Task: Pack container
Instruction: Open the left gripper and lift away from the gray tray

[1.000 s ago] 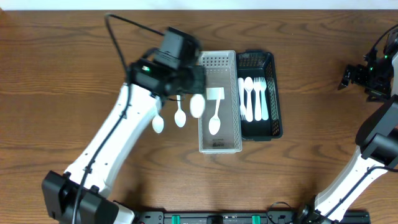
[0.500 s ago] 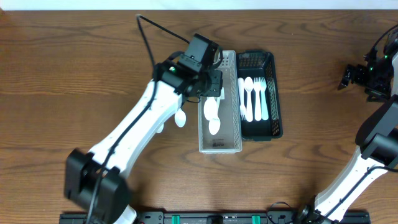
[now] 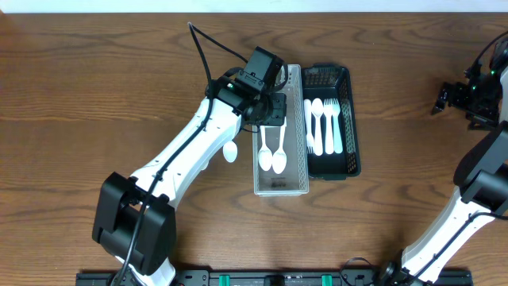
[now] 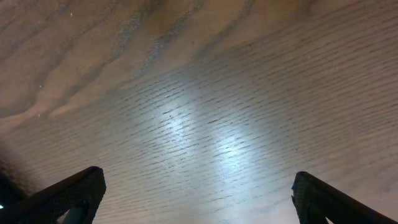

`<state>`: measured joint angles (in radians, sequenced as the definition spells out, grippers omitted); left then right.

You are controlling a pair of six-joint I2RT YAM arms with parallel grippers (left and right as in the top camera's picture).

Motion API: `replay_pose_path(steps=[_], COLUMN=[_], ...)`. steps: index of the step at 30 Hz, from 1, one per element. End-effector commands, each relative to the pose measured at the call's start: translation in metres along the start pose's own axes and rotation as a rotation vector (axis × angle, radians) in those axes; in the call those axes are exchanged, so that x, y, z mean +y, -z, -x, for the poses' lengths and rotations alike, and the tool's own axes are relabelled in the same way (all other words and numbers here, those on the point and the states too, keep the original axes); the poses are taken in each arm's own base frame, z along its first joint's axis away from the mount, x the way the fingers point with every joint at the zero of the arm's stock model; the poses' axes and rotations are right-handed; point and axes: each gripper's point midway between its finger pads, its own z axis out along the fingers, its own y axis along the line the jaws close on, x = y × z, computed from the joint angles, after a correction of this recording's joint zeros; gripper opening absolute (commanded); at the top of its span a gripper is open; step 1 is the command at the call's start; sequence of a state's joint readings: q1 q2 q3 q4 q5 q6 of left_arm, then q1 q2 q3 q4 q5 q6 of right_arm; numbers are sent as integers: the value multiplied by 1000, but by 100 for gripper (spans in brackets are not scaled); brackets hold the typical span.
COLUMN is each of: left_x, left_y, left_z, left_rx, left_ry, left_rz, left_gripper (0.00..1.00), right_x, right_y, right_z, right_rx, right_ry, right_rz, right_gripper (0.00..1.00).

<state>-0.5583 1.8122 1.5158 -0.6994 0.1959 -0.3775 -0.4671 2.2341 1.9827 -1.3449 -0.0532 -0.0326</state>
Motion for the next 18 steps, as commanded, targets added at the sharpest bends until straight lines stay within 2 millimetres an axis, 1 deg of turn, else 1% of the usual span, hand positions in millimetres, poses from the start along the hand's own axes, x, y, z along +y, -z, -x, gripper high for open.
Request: replay_pose_path(steps=[1,3,4,5,6,8,9,10,11,12,13,15,18], left_x=[-11,-13,-11,-5,4,37,59,79,101,117,133,151,161], left_y=[34,55,68,81,92,113,123,130,137,140,143,141,138], left_z=[22,35,43,50,54,58,56,52,45,38,29,14,-4], left_rx=[-108,-174,-216,-256,-288,-330,-336,-329,-309,-281,-244,-170,-82], left_ry=[-35,-66,-85,-93,-93,-53,-24,4,32,53,74,109,140], left_rz=[-47,-63,-65,-48,-15,109,195,273,354,412,456,489,485], left_gripper=[43,51,61,71,74,74,75,77,87,95,98,98,98], right_x=[0,0,0,0,0,0,0,0,0,0,0,0,0], right_y=[3,3,3,3,3,3,3,3,3,3,3,3,3], right_z=[0,0,0,0,0,0,0,0,0,0,0,0,0], right_rx=[-6,-6,-6,-6,-6,-6,-6,-6,-6,-6,-6,-6,-6], right_ry=[-15,-15,-15,-15,-15,-15,-15,-15,-15,-15,-15,-15,-15], right_rz=[3,3,3,3,3,3,3,3,3,3,3,3,3], right_gripper=[99,99,99,99,99,99,99,99,99,99,99,99,99])
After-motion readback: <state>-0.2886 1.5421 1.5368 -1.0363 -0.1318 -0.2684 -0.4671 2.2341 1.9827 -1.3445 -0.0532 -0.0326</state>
